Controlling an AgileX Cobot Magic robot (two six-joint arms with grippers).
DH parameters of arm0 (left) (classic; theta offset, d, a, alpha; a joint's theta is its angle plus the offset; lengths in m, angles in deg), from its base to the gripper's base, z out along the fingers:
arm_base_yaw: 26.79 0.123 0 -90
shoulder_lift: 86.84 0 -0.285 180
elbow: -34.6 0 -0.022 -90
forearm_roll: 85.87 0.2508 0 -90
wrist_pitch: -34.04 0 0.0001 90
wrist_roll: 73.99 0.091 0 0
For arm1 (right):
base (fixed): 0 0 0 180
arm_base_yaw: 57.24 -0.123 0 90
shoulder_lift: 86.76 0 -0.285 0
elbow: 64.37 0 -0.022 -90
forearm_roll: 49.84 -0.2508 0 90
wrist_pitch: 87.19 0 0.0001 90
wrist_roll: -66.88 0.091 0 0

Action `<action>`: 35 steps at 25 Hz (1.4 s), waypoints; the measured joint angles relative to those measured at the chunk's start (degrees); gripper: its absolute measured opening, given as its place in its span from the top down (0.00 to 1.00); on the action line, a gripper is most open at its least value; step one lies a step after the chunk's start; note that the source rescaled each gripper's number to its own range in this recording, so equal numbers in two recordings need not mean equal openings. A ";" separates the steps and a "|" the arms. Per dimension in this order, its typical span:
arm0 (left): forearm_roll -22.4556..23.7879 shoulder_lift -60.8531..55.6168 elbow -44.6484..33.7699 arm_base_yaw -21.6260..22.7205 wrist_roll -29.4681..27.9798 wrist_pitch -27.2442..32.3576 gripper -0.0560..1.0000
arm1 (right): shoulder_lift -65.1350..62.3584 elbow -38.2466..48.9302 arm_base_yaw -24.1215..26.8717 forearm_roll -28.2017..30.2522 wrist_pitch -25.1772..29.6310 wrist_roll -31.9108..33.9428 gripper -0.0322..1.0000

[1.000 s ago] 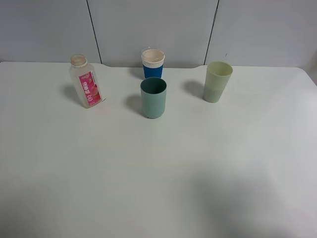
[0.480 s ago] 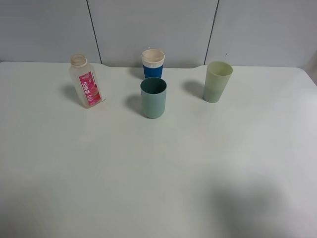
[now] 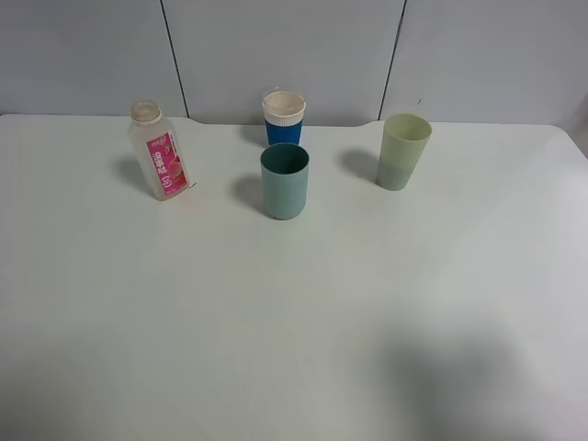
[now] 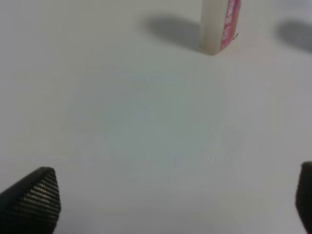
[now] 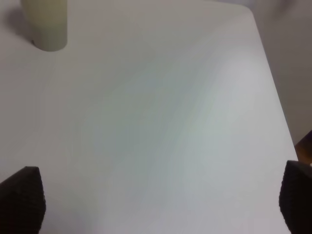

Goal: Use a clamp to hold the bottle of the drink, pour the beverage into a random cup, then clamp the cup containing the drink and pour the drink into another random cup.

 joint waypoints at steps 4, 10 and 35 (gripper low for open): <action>0.00 0.00 0.00 0.00 0.00 0.00 0.07 | 0.00 0.00 0.00 0.00 -0.01 0.00 0.13; 0.00 0.00 0.00 0.00 0.00 0.00 0.07 | 0.00 0.00 0.00 0.00 -0.06 0.00 0.13; 0.00 0.00 0.00 0.00 0.00 0.00 0.07 | 0.00 0.00 0.00 0.00 -0.06 0.00 0.13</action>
